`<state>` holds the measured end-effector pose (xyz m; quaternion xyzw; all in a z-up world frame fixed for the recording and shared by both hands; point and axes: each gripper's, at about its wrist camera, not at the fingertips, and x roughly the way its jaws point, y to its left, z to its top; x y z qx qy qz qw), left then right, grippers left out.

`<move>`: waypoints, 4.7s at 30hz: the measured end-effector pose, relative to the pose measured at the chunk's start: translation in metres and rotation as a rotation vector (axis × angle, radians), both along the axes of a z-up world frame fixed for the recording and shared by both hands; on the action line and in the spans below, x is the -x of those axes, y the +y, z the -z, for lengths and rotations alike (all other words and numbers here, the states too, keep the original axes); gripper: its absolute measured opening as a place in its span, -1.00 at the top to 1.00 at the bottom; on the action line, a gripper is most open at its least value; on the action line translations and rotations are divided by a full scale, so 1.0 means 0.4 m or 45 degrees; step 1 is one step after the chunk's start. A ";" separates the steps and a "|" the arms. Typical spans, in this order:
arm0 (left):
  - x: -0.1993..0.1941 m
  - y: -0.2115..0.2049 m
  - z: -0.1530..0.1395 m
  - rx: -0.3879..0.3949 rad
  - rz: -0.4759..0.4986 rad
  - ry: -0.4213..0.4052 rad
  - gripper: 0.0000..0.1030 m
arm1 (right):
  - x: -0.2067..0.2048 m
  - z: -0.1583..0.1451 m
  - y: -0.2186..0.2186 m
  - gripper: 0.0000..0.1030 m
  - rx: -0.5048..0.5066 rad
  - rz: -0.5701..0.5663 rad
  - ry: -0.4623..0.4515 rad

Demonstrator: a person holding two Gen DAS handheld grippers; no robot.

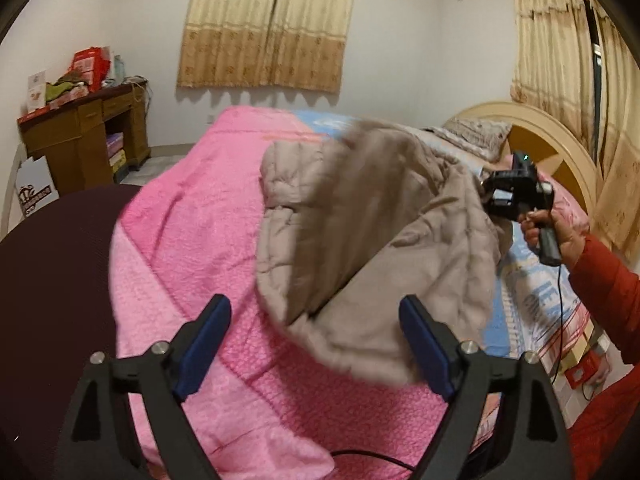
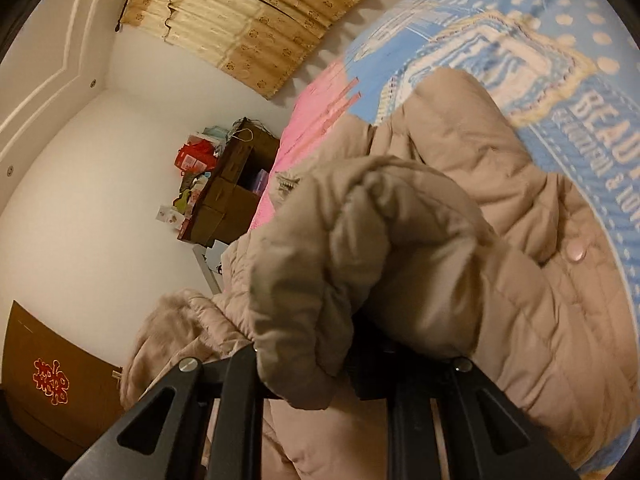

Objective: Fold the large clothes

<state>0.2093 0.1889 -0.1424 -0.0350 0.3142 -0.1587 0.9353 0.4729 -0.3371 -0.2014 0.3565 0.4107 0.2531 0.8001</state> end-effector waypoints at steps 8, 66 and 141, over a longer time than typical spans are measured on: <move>0.005 0.040 -0.083 0.122 0.120 -0.179 -0.71 | 0.275 -0.143 -0.085 0.63 -0.122 -0.233 -0.264; -0.648 -0.282 -0.025 0.173 -0.233 0.151 -0.97 | -0.398 0.081 0.282 0.67 0.620 -0.323 0.116; -0.931 -0.464 0.222 -0.161 -0.528 0.317 0.01 | -0.420 0.097 0.332 0.59 0.681 -0.341 -0.120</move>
